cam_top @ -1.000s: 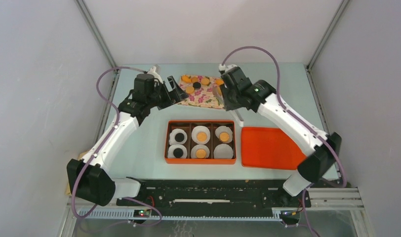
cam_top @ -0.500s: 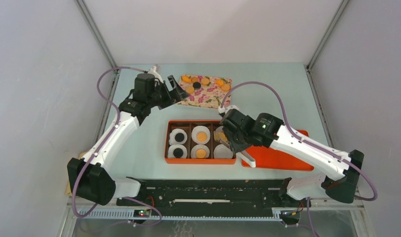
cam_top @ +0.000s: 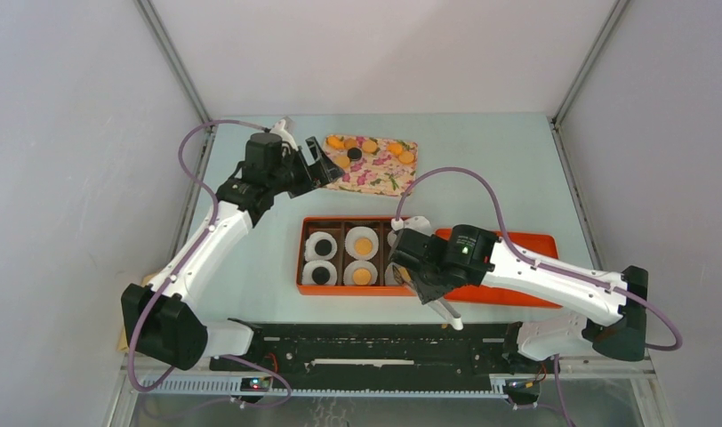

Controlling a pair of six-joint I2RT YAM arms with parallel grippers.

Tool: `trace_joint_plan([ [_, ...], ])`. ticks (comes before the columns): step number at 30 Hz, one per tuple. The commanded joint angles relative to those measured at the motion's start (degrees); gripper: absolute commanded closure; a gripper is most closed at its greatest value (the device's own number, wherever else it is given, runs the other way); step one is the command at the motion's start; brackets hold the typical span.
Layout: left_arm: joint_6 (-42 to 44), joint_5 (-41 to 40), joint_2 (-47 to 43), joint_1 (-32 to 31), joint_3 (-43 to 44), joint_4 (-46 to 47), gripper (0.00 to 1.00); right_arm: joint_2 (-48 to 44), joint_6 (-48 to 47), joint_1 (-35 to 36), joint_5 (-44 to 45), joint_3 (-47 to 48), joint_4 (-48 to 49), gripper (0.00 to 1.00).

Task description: Pack the cookies

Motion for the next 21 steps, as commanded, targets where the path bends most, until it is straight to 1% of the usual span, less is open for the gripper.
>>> trace_joint_plan([
  [1, -0.19, 0.64, -1.71, -0.35, -0.74, 2.13, 0.08, 0.16, 2.66, 0.55, 3.5, 0.26, -0.06, 0.85],
  [5, 0.07, 0.6, -1.89, -0.38, -0.76, 2.11, 0.08, 1.37, 1.8, 0.39, 3.79, 0.16, 1.02, 0.84],
  [6, 0.08, 0.51, -1.88, -0.36, -0.8, 2.15, 0.08, 1.75, 1.62, 0.37, 3.94, 0.19, 1.18, 0.81],
  [8, 0.15, 0.6, -1.77, -0.35, -0.89, 2.11, 0.08, 2.3, 1.76, 0.29, 4.45, 0.16, 1.23, 0.7],
  [11, 0.17, 0.95, -1.47, -0.35, -0.76, 2.12, 0.08, 1.94, 2.47, 0.35, 5.23, 0.16, 0.75, 0.49],
  [12, 0.17, 1.04, -1.32, -0.35, -0.66, 2.15, 0.08, 1.56, 2.65, 0.37, 5.42, 0.18, 0.71, 0.44],
  [16, 0.16, 1.7, -1.09, -0.35, -0.63, 2.55, 0.08, 0.1, 2.58, 0.13, 5.69, 0.21, 1.65, 0.32],
  [18, 0.25, 2.22, -1.26, -0.37, -0.72, 2.76, 0.08, -0.31, 2.42, -0.02, 5.33, 0.16, 2.3, 0.33],
  [20, 0.37, 2.12, -1.61, -0.35, -0.87, 2.77, 0.08, -0.49, 2.19, -0.19, 5.28, 0.22, 2.6, 0.44],
  [21, 0.49, 2.07, -1.74, -0.35, -0.89, 2.77, 0.08, -0.63, 2.08, -0.34, 5.38, 0.17, 2.79, 0.5],
])
